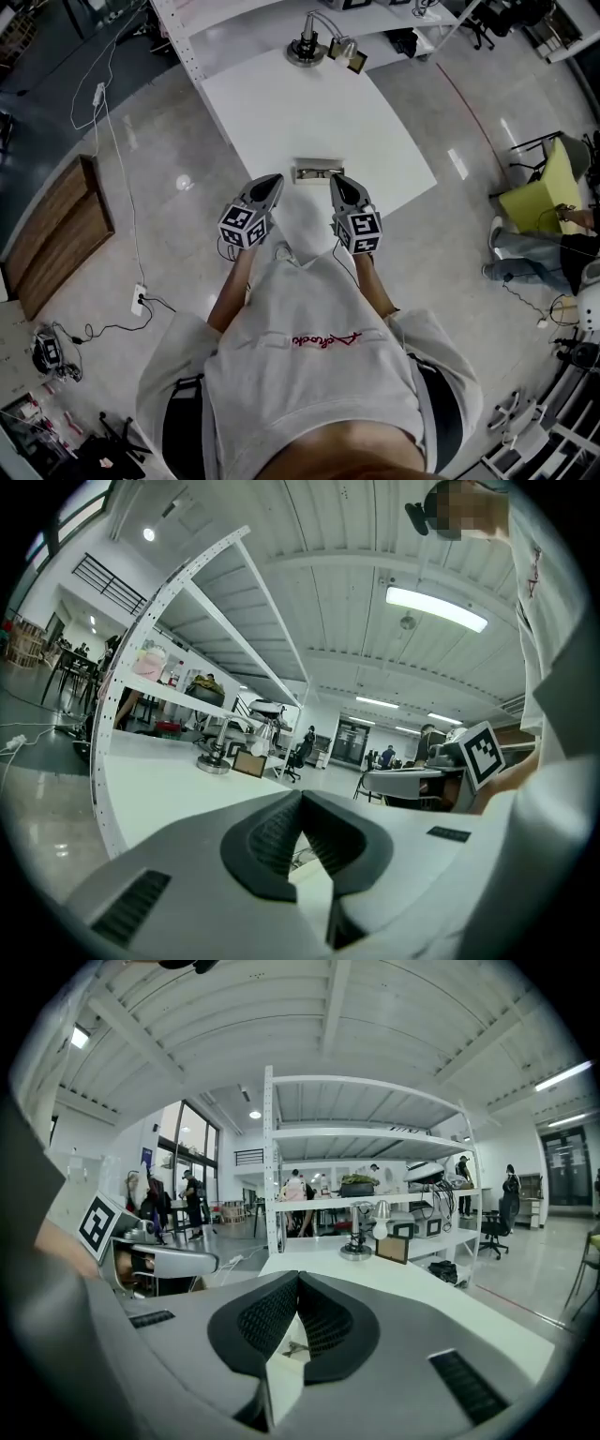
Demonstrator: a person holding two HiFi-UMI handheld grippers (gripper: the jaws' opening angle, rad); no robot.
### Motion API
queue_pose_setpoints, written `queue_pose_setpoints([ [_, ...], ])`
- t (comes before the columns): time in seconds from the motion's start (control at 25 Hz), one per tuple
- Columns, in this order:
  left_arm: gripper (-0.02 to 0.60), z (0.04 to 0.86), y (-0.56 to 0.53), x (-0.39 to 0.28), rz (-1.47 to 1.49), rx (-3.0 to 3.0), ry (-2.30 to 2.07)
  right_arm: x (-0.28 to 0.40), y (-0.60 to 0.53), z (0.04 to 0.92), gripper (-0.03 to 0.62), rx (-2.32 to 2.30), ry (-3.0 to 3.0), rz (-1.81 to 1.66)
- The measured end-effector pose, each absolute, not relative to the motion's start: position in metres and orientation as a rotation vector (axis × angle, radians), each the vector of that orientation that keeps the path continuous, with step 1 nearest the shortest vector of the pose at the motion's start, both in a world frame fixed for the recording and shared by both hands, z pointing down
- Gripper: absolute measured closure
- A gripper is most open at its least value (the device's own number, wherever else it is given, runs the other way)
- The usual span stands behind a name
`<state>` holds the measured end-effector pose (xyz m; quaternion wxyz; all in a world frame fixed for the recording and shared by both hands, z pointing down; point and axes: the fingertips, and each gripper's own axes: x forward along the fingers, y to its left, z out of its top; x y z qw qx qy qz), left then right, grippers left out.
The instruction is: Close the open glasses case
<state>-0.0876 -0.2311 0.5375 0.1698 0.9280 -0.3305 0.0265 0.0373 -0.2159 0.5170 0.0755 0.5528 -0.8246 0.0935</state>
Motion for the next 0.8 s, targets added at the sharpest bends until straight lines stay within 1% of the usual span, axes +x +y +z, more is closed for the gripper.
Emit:
queue_pose_setpoints([
  [0.36, 0.555, 0.554, -0.258, -0.085, 0.112, 2.615, -0.889, 0.042, -0.242, 0.528, 0.568, 1.702, -2.436, 0.327],
  [0.8, 0.555, 0.579, -0.254, -0.07, 0.196, 2.546, -0.917, 0.068, -0.239, 0.547, 0.568, 1.654, -2.435, 0.405],
])
